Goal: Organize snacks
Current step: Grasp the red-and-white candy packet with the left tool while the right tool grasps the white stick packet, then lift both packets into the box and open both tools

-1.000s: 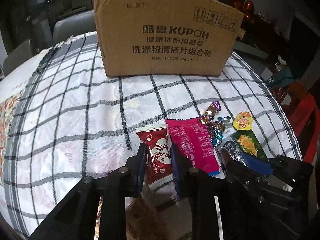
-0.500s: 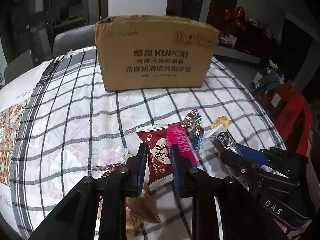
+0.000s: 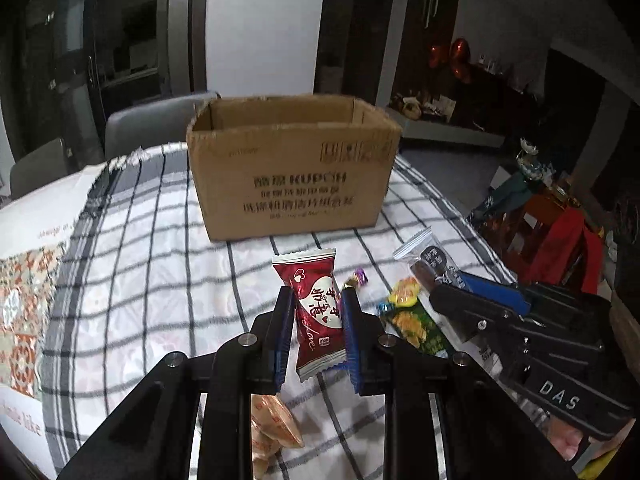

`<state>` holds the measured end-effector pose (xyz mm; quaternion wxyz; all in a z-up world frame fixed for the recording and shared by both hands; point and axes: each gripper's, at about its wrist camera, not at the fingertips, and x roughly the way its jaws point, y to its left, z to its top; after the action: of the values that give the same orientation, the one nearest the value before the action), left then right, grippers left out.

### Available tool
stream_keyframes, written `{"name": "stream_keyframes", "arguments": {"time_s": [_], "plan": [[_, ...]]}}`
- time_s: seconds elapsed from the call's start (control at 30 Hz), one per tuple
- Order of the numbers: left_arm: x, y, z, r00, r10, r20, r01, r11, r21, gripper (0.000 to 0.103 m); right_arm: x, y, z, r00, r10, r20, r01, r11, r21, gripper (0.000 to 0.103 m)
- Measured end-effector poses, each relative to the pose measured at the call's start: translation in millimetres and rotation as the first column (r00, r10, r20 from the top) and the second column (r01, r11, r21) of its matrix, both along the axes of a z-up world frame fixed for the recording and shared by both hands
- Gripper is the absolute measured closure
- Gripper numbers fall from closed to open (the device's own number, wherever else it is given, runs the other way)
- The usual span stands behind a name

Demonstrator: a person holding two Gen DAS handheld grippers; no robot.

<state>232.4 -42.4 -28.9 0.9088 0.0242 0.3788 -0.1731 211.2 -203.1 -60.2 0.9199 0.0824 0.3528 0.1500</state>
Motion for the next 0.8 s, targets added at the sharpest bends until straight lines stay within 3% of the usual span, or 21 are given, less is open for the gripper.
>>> {"name": "stream_keyframes", "arguments": {"time_s": [0.47,0.8], "plan": [[37.1,-2.8,66.1,0.99,-0.003,0.142,0.001,1.0,0.009,0.079,48.5,-9.2,62.2,0.994,-0.004,0.108,0.005,1.0,-0.011,0.082],[85.0,-9.9,87.5,0.988,-0.009,0.156,0.003,0.999,0.042,0.079,104.2,-13.0,81.9,0.996,0.004,0.091,-0.004,1.0,-0.005,0.082]]}}
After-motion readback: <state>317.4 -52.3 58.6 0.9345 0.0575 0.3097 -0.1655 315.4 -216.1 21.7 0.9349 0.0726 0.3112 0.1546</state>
